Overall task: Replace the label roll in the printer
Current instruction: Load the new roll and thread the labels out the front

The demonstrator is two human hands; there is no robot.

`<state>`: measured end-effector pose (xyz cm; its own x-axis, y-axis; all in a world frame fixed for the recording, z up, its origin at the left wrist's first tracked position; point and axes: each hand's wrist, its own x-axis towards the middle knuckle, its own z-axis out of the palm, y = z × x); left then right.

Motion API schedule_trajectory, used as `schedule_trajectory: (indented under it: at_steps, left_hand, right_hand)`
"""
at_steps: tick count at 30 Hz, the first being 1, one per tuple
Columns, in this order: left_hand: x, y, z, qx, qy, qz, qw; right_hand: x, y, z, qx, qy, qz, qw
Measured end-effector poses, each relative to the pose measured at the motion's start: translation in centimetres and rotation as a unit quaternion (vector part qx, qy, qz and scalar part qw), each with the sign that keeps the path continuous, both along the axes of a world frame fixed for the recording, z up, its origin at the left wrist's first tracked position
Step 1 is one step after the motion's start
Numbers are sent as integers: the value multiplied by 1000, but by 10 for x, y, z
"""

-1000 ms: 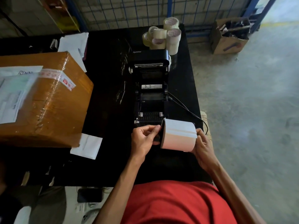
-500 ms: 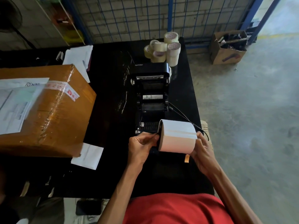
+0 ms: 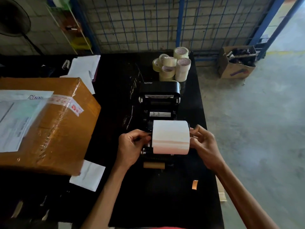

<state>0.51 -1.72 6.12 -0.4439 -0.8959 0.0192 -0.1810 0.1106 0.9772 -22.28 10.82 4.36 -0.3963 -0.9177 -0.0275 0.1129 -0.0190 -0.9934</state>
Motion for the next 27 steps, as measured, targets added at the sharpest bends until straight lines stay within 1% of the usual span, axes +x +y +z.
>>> schedule_trajectory:
  at_steps: [3, 6, 9, 11, 14, 16, 18, 27]
  left_hand:
    - [-6, -33, 2, -107, -61, -15, 992]
    - [-11, -67, -2, -231, -134, -67, 961]
    - [-16, -90, -18, -293, -196, -120, 928]
    - [-19, -101, -36, -319, -230, -135, 910]
    - [-24, -112, -64, -322, -259, -135, 900]
    - [-28, -117, -81, -315, -272, -129, 900]
    - [-30, -119, -95, -306, -283, -129, 900]
    - [-31, -121, -120, -289, -297, -131, 901]
  right_hand:
    - [-12, -25, -8, 11, 100, 13, 995]
    - [-23, -48, -21, 28, 170, 30, 985]
    - [-32, -72, -34, 23, 268, 25, 963]
    - [-36, -86, -46, 20, 307, 18, 951]
    - [-36, -98, -67, 42, 351, 5, 935]
    - [-35, -102, -80, 78, 403, -7, 912]
    - [-34, -104, -92, 105, 432, -11, 896]
    - [-31, -111, -108, 148, 449, -17, 881]
